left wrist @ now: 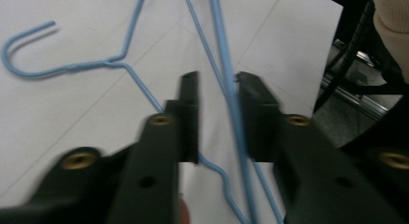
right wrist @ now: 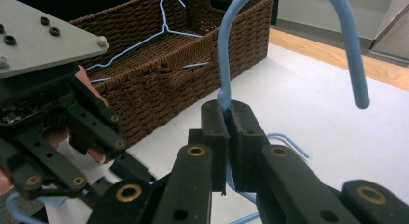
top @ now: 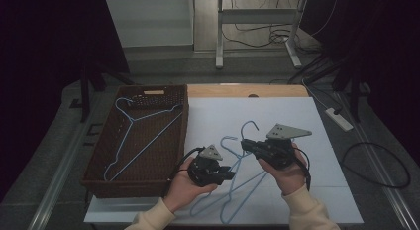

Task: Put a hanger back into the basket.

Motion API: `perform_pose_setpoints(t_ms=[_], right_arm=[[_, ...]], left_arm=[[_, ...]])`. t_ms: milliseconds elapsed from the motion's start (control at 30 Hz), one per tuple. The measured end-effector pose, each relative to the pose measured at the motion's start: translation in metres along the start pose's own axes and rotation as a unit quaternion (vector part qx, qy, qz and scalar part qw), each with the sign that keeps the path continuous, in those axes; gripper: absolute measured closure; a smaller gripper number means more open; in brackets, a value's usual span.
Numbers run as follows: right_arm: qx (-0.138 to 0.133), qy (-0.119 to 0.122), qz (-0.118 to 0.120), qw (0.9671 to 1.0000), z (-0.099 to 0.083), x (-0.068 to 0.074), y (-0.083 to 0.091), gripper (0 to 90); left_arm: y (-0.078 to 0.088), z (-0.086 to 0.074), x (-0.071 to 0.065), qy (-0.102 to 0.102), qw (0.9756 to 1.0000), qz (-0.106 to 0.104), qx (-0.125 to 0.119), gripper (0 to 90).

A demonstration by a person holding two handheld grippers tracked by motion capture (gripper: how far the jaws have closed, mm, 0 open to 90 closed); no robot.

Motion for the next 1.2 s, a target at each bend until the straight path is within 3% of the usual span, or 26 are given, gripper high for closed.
perform_pose_setpoints(t_ms=[33,133,200,400,600,700,833,867,933,1200], right_arm=[[0.0,0.0,0.001,1.0,0.0,0.0,0.0,86.2],[-0.005,0.0,0.004,1.0,0.001,0.001,0.0,86.2],[-0.012,-0.001,0.007,0.9999,0.003,0.001,0.001,86.0],[-0.033,0.001,0.013,0.9994,0.006,0.003,0.008,83.4],[-0.053,0.003,0.003,0.9986,0.004,-0.002,0.018,57.3],[-0.066,-0.011,0.003,0.9977,-0.001,-0.009,0.025,49.9],[-0.075,-0.014,-0.019,0.9969,-0.013,-0.021,0.036,42.2],[-0.075,-0.014,-0.019,0.9969,-0.013,-0.021,0.036,42.2],[-0.07,-0.02,-0.031,0.9968,-0.031,-0.029,0.043,38.3],[-0.055,-0.023,-0.052,0.9969,-0.055,-0.044,0.053,33.6]], left_arm=[[0.0,0.0,0.0,0.003,1.0,0.0,0.0,83.4],[0.003,0.0,0.003,0.012,0.9999,0.009,-0.004,85.7],[0.006,0.002,0.004,0.021,0.9996,0.006,-0.02,86.0],[0.011,0.005,0.003,0.03,0.999,0.005,-0.034,86.2],[0.021,0.008,0.008,0.034,0.9982,0.012,-0.049,86.2],[0.026,0.008,0.012,0.042,0.9974,0.017,-0.057,86.2],[0.032,0.009,0.016,0.046,0.9966,0.02,-0.066,86.3],[0.034,0.01,0.017,0.048,0.996,0.022,-0.071,86.3],[0.041,0.012,0.02,0.05,0.9952,0.025,-0.08,86.2],[0.059,0.017,0.026,0.054,0.9927,0.03,-0.103,86.2]])
Point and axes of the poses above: each handheld gripper's, and its own axes: y roughly backward along the jaws, z roughly out of its top, x roughly to its left, the point moved 9 cm from there along -y, roughly forward along the jaws, and after that the axes turned 2 degrees about z, right-handed, at the moved point
